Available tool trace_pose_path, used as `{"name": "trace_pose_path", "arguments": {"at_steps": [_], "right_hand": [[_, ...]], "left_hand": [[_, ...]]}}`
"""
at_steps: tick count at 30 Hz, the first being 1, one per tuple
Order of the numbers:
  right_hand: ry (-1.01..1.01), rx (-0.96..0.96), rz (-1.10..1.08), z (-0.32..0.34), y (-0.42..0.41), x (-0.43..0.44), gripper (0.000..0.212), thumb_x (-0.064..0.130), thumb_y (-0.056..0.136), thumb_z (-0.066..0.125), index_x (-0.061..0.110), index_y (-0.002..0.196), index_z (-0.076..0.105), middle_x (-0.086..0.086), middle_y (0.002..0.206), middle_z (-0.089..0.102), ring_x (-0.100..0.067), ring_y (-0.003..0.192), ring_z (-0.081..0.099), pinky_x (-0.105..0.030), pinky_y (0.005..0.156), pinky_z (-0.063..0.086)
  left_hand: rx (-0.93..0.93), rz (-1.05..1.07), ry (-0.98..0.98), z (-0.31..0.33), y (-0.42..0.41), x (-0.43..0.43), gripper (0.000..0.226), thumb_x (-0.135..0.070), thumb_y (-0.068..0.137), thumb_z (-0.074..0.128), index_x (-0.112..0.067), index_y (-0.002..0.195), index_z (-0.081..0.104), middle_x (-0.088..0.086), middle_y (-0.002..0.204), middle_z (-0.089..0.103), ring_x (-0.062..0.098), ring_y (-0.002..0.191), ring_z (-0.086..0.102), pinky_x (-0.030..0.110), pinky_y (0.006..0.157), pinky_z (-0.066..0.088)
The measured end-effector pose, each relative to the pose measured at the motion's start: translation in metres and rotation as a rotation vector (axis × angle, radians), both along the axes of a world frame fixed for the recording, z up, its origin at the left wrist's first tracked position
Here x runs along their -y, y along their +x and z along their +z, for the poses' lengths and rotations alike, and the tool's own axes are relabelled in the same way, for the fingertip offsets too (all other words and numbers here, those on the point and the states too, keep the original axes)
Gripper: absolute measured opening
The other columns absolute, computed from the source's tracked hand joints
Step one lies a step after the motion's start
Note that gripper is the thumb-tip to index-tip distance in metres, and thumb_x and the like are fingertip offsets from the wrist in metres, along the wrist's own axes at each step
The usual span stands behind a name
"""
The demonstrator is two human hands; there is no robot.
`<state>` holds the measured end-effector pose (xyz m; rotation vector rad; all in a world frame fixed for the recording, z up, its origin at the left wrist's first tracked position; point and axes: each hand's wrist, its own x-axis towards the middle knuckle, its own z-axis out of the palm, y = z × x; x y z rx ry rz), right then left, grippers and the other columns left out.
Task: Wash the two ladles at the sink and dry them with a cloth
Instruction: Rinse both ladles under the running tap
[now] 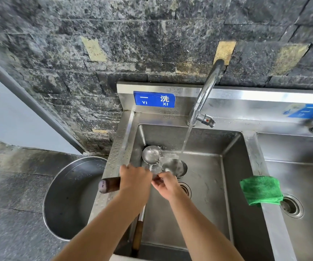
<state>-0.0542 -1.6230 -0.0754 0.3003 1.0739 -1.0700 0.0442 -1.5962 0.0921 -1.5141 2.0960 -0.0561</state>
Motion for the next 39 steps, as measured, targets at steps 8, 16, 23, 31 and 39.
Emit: {"name": "trace_pose_path", "arguments": {"at_steps": [8,16,23,31,39], "right_hand": [[-0.074,0.259,-0.292,0.015,0.012,0.015,0.027,-0.015,0.095,0.028,0.001,0.099,0.049,-0.021,0.085,0.062,-0.026,0.075,0.06,-0.034,0.053,0.058],[-0.046,0.345,-0.491,0.009,0.009,0.014,0.027,-0.012,0.093,0.032,0.006,0.104,0.048,-0.019,0.093,0.056,-0.025,0.071,0.059,-0.036,0.072,0.055],[0.0,0.395,-0.543,0.011,0.004,0.018,0.023,-0.001,0.101,0.032,0.008,0.109,0.052,-0.015,0.089,0.055,-0.021,0.073,0.056,-0.028,0.065,0.052],[0.031,0.465,-0.466,0.007,0.001,0.017,0.032,0.024,0.103,0.037,0.018,0.072,0.038,0.005,0.05,0.039,-0.007,0.032,0.038,-0.013,0.031,0.034],[0.016,0.247,-0.274,-0.004,-0.003,0.01,0.037,0.032,0.106,0.039,0.003,0.093,0.057,-0.01,0.058,0.06,-0.019,0.045,0.057,-0.026,0.049,0.052]], "left_hand": [[0.029,-0.091,-0.081,0.053,-0.006,0.016,0.024,-0.012,0.089,0.056,-0.019,0.111,0.061,0.002,0.111,0.064,0.027,0.106,0.062,0.034,0.076,0.04],[-0.065,-0.06,-0.07,0.068,0.0,0.017,0.024,-0.019,0.088,0.058,-0.022,0.112,0.058,0.002,0.107,0.06,0.026,0.102,0.063,0.033,0.066,0.035],[-0.166,-0.082,0.028,0.073,-0.003,0.015,0.014,-0.018,0.082,0.06,-0.024,0.092,0.053,-0.004,0.069,0.031,0.026,0.08,0.053,0.033,0.064,0.033],[-0.223,0.04,0.334,0.053,-0.009,0.005,0.014,-0.018,0.076,0.051,-0.018,0.089,0.047,0.0,0.076,0.046,0.018,0.064,0.049,0.026,0.048,0.031],[-0.399,0.121,0.293,0.005,0.004,-0.004,0.02,-0.023,0.086,0.053,-0.02,0.072,0.04,0.001,0.073,0.052,0.02,0.064,0.057,0.033,0.059,0.051]]}}
